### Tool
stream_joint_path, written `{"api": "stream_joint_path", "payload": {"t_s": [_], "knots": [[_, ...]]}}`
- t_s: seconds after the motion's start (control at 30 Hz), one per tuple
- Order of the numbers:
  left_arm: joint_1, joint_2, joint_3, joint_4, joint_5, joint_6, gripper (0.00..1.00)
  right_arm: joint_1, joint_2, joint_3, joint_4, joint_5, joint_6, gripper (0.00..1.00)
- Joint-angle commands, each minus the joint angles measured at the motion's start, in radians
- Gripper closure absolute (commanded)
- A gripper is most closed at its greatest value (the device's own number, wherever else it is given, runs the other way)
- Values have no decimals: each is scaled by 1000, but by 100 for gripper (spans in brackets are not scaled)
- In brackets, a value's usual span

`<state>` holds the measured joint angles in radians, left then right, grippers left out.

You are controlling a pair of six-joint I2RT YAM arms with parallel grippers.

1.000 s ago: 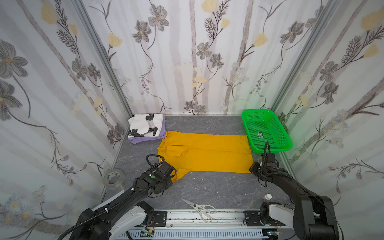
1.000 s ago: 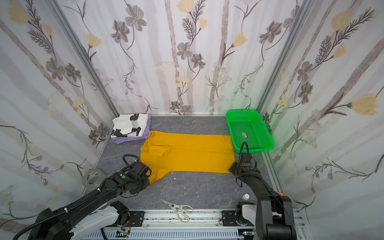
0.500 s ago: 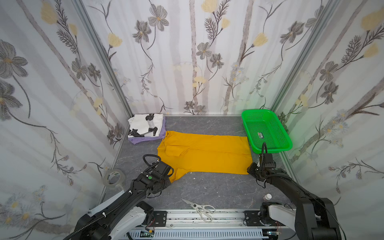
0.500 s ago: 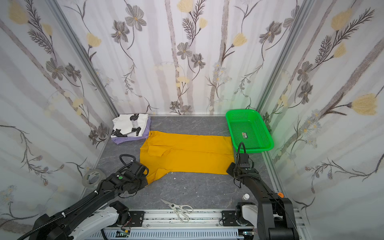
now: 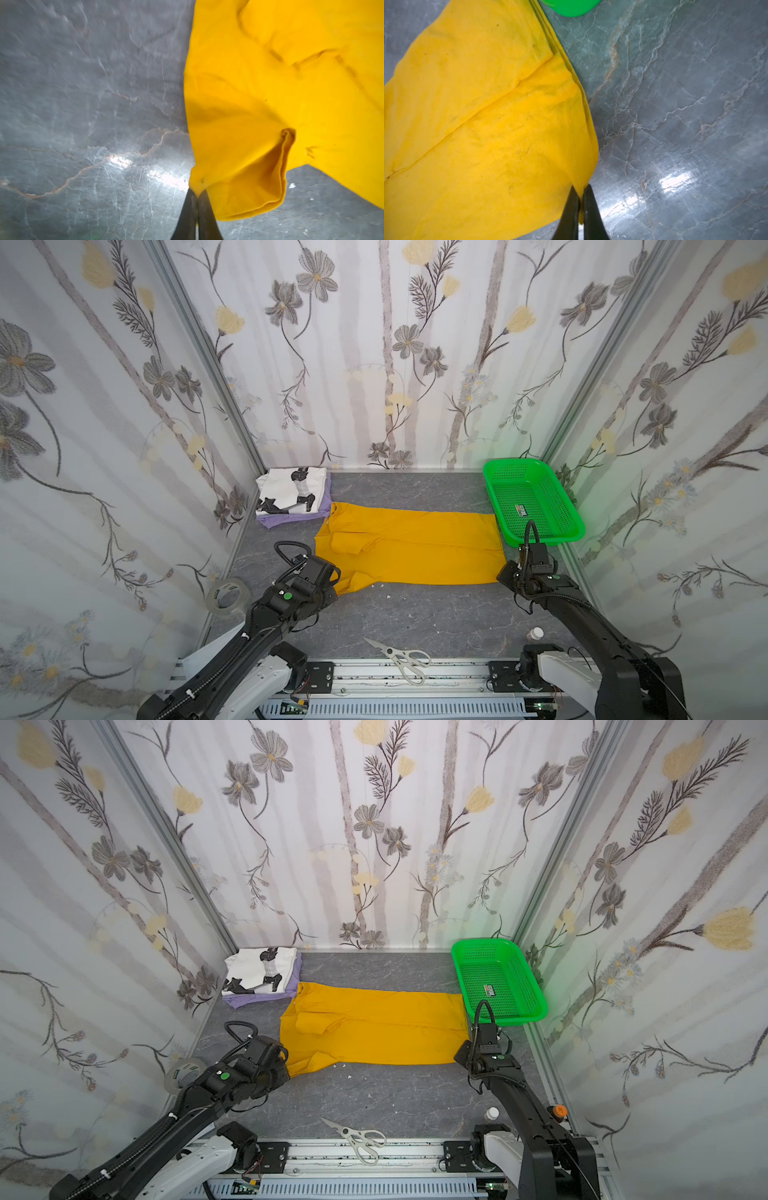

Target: Fold and stack the t-shirts

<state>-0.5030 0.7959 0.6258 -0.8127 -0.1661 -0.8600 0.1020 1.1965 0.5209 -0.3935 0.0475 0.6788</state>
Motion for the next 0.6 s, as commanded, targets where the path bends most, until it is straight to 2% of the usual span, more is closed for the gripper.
{"api": "stream_joint_path", "payload": {"t_s": [0.0,0.1,0.3,0.47,0.57], "knots": [[7,-63,87,-119,-180,8,100,58,-12,55,-57,-1,-30,100],[8,-119,162,-149,-211,50,100,131,-34,119,-145,41,-41,100],[21,-102,155,-160,-127,46,100,226,-99,80,-152,4,23,100],[21,-167,176,-200,-170,40,100,309,-157,41,-182,37,99,100],[16,-166,178,-170,-94,60,100,324,-185,27,-217,81,136,100]]}}
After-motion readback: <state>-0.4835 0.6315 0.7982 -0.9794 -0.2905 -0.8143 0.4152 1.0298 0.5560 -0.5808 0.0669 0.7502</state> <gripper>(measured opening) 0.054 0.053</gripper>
